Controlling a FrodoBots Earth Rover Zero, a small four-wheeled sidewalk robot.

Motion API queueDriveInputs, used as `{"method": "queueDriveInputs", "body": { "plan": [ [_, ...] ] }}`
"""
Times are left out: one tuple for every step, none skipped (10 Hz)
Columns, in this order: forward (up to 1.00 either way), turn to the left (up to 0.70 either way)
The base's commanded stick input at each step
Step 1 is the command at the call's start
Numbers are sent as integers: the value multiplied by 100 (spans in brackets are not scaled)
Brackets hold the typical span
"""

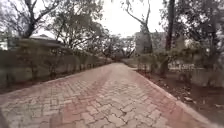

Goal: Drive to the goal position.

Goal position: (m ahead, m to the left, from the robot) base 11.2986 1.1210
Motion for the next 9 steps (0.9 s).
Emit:
{"method": "queueDriveInputs", "body": {
  "plan": [
    [70, 0],
    [70, 0],
    [70, 0],
    [70, 0],
    [70, 0],
    [70, 0],
    [70, 0],
    [70, 1],
    [70, 2]
  ]
}}
